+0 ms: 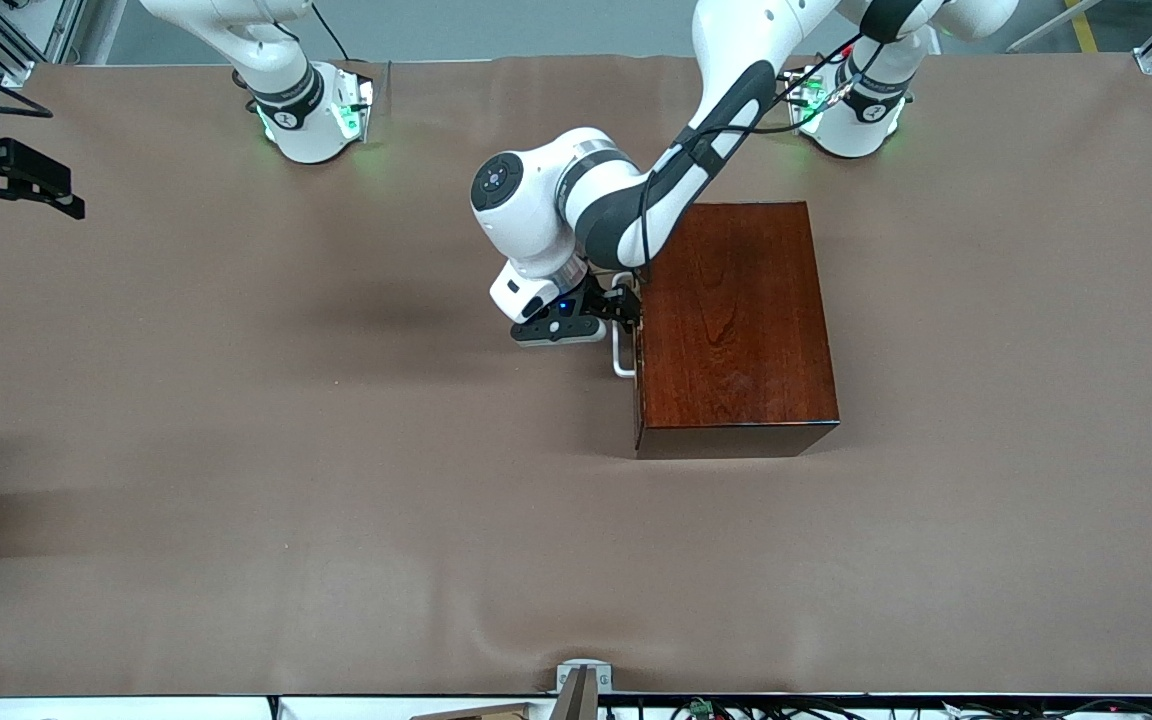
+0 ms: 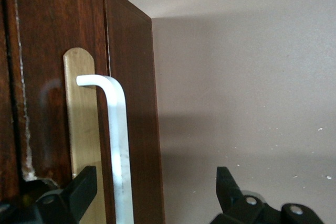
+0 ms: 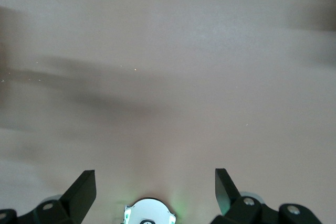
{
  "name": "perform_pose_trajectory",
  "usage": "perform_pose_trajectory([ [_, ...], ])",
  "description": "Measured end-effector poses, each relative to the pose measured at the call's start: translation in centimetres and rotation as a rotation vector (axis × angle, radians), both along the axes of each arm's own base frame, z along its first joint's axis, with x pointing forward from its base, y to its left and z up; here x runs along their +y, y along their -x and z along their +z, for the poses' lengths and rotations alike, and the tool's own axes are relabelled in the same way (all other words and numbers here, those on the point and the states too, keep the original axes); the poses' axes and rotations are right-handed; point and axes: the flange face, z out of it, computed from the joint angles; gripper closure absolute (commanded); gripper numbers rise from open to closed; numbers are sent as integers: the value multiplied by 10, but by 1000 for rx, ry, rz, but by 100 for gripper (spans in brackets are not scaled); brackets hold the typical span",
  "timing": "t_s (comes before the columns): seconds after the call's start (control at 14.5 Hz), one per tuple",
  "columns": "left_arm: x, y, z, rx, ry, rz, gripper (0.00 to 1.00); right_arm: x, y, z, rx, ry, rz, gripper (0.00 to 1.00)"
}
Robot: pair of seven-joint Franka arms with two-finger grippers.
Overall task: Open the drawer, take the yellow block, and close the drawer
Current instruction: 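Pull the drawer out of the box with the left gripper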
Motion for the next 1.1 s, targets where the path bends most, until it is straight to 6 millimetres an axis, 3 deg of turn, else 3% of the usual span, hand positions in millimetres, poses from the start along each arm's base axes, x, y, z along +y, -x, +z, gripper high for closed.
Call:
perform_pose_trajectory([
  [0.48, -13, -3, -9, -70, 105, 120, 0, 1, 0, 0, 1, 0, 3, 0],
  [1.1, -46, 2, 8, -142, 356, 261, 0, -3, 0, 0, 2, 0, -6, 0],
])
